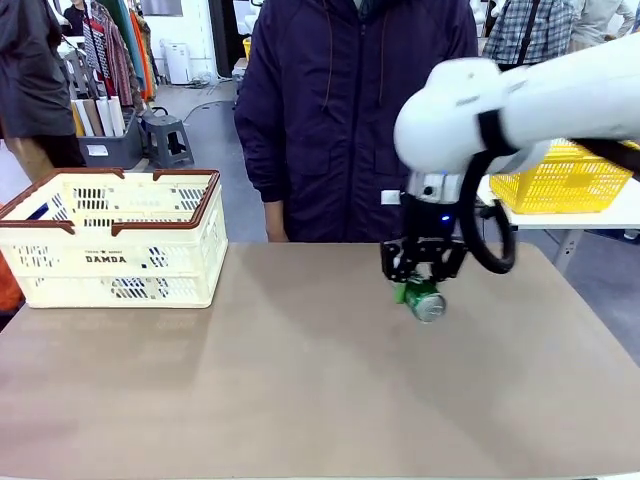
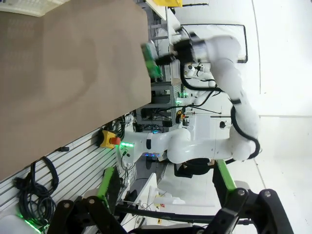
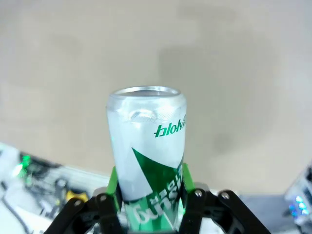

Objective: Place the drinks into the Shopping basket.
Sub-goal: Pick up one drink and place it into the Shopping basket.

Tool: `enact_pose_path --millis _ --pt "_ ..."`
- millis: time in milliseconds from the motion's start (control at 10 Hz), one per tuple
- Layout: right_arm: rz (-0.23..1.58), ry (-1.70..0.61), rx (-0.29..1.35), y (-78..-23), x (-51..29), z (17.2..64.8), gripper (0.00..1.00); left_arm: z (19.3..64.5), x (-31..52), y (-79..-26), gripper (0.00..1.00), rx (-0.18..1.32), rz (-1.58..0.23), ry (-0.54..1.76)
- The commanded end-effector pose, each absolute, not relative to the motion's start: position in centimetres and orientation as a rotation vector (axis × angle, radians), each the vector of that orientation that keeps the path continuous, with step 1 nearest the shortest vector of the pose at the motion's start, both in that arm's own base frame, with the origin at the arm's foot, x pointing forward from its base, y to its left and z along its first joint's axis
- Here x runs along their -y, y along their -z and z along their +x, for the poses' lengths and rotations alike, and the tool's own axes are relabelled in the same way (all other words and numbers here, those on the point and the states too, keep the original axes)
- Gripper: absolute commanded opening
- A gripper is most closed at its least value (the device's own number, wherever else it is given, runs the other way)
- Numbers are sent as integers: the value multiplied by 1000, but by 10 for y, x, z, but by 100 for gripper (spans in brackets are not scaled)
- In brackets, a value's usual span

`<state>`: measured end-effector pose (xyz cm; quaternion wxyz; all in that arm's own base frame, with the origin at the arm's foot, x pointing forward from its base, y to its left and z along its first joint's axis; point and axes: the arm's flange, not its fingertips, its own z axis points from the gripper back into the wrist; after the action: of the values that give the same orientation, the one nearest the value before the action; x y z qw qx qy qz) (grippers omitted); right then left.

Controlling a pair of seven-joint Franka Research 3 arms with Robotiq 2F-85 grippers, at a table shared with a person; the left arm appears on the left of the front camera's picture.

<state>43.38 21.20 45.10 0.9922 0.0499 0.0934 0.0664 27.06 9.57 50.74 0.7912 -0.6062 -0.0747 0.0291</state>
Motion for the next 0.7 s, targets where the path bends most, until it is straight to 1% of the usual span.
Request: enact_pose_path --millis 0,200,300,400,500,600 --pt "98 48 -174 -471 -185 355 0 269 -96 -509 100 163 -1308 -54" --pt "164 200 -42 -471 -157 287 0 269 -96 -509 100 163 -1308 -54" --pt "220 250 20 -468 -147 272 0 269 -96 -509 100 163 -1308 -54" --pt "248 268 26 -465 -143 273 0 269 -96 -509 100 163 -1308 -54" --pt "169 179 -94 -470 -152 290 0 269 -96 -509 100 163 -1308 -54" --pt "169 179 -94 -470 -152 290 0 269 -96 -509 100 163 -1308 -54"
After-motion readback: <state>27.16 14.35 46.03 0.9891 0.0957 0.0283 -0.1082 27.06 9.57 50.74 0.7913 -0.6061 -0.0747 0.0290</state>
